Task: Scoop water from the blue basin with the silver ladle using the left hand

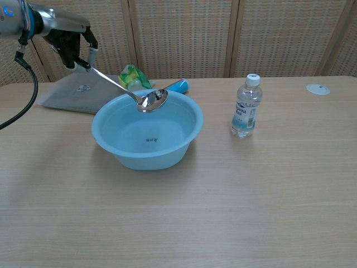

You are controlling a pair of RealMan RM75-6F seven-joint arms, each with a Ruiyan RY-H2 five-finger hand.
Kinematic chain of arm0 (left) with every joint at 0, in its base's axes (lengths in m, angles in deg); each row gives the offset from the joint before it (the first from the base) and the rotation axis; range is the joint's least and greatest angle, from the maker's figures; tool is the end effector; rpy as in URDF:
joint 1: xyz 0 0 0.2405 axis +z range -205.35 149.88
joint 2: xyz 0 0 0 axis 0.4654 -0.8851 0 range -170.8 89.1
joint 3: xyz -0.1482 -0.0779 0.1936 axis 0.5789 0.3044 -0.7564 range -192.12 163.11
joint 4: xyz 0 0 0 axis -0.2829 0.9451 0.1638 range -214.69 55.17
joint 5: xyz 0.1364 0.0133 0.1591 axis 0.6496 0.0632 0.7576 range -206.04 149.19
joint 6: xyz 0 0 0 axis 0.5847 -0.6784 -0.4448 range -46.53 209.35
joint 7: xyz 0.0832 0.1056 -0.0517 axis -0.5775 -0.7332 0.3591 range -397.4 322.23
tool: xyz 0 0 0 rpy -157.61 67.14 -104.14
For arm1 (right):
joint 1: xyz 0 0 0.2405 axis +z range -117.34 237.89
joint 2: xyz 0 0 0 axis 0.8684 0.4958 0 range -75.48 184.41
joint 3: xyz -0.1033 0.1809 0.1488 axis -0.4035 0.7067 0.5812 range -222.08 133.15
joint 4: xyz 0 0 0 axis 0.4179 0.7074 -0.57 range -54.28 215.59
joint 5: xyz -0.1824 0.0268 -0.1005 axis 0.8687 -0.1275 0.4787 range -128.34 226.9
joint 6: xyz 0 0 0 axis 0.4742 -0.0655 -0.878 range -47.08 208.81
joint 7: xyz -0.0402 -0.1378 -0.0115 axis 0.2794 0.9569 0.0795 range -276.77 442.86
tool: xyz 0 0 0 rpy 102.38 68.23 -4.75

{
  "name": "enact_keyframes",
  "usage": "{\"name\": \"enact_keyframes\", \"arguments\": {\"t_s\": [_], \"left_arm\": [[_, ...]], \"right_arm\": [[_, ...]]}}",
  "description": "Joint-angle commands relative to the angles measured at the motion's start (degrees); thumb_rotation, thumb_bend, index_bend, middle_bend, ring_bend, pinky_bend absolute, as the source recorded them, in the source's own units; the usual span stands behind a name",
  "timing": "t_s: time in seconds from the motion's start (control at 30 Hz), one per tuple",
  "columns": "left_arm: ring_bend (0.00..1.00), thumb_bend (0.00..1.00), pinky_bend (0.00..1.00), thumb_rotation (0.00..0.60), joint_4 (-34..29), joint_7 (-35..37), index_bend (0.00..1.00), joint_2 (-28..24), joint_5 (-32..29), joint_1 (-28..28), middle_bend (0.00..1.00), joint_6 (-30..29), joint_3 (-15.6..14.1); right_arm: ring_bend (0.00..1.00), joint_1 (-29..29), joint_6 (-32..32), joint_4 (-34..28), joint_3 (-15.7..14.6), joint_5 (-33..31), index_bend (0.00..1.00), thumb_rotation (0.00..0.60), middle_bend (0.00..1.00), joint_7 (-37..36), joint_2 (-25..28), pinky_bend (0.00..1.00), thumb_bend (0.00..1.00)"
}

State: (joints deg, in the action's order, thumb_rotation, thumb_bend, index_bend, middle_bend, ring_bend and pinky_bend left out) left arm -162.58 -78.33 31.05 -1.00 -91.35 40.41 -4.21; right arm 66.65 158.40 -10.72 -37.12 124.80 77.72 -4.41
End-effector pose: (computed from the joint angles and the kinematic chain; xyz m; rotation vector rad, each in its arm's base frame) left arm -0.1132 0.4476 0.0797 -1.8320 -0.7792 -0.5356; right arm -0.3387 -0.2048 0.1976 1.2469 -0.9884 0.8258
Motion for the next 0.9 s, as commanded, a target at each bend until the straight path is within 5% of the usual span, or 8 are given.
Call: {"name": "enact_keyframes", "arguments": {"t_s": [0.03,0.4,0.9], "left_arm": [[1.00,0.58,1.00,0.600,5.85,-6.09,0.96,5.24,-7.45,-5.95,0.99,0.01,-3.02],[1.00,0.58,1.00,0.600,16.17,-16.58,0.96,14.34,-17.42,-13.23,0.99,-1.67,-7.12],[1.00,0.58,1.00,0.600,21.10,-26.51,0.96,20.74,-16.68,-16.55,0.99,-6.51,-10.65]], "right_arm": [[0.00,0.05,-0.33,0.16,0.13,-0.51,0.00,0.600,0.00,0.02,-0.05,0.00,0.00],[0.00,0.09,-0.52,-0.29,0.10,-0.11,0.00,0.600,0.00,-0.70,0.38,0.00,0.00],[0.00,-0.01,-1.16,0.43,0.26,-0.30,0.00,0.600,0.00,-3.36,1.05,0.00,0.00]]}}
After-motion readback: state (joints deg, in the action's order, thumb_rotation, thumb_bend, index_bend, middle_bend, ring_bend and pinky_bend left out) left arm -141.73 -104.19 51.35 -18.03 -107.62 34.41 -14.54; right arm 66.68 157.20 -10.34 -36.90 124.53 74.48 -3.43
